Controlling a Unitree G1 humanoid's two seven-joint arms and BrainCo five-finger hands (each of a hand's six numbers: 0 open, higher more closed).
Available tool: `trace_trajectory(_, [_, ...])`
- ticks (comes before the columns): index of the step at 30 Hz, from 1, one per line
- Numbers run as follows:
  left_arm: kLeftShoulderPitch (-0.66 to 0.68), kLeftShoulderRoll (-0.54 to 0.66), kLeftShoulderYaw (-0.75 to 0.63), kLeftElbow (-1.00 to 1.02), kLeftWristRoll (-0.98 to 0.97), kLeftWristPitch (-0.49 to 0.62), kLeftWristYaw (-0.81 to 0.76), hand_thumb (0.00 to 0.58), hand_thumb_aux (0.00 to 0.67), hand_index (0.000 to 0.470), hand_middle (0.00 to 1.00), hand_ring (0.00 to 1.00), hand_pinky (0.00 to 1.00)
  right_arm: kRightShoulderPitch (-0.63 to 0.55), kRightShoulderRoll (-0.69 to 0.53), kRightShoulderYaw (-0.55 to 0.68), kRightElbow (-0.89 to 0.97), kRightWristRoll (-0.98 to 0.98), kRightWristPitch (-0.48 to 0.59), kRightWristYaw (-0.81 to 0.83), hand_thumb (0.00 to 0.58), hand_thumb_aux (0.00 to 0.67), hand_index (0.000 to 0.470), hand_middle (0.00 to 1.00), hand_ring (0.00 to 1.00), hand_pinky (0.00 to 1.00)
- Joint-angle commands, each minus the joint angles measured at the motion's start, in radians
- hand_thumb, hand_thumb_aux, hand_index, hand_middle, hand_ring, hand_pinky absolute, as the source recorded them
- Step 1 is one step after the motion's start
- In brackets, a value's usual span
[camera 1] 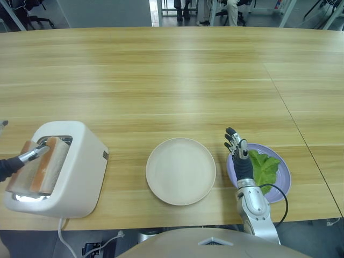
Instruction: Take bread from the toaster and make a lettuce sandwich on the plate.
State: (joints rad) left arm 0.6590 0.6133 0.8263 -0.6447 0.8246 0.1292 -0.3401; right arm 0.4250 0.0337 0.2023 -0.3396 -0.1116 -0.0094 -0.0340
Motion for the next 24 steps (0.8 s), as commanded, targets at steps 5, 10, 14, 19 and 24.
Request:
trace_trajectory(5, [0.049,0.008,0.042,0.036,-0.021,-0.024,-0.053,0.0,0.0,0.0,0.0,0.0,0.0,0.015,-0.001,-0.017,-0.023,0.009,0.005,-0.007,0.0,0.0,0.0,0.0,0.0,0.0])
trace_trajectory(10, [0.079,0.006,0.074,0.044,-0.015,-0.017,-0.069,0.075,0.045,0.031,0.0,0.0,0.0,0.015,-0.008,-0.018,-0.023,0.015,0.006,0.001,0.0,0.0,0.0,0.0,0.0,0.0])
trace_trajectory(14, [0.108,0.006,0.099,0.049,-0.012,-0.019,-0.084,0.087,0.053,0.036,0.0,0.0,0.0,0.017,-0.011,-0.022,-0.023,0.017,0.007,0.003,0.0,0.0,0.0,0.0,0.0,0.0])
trace_trajectory(19, [0.115,0.018,0.087,0.063,0.002,-0.015,-0.107,0.132,0.081,0.056,0.0,0.0,0.0,0.015,-0.011,-0.026,-0.019,0.02,0.007,0.003,0.0,0.0,0.0,0.0,0.0,0.0])
trace_trajectory(24, [0.114,0.004,0.045,0.061,-0.018,-0.026,-0.133,0.223,0.145,0.099,0.0,0.0,0.0,0.013,-0.01,-0.027,-0.016,0.02,0.005,0.002,0.0,0.0,0.0,0.0,0.0,0.0])
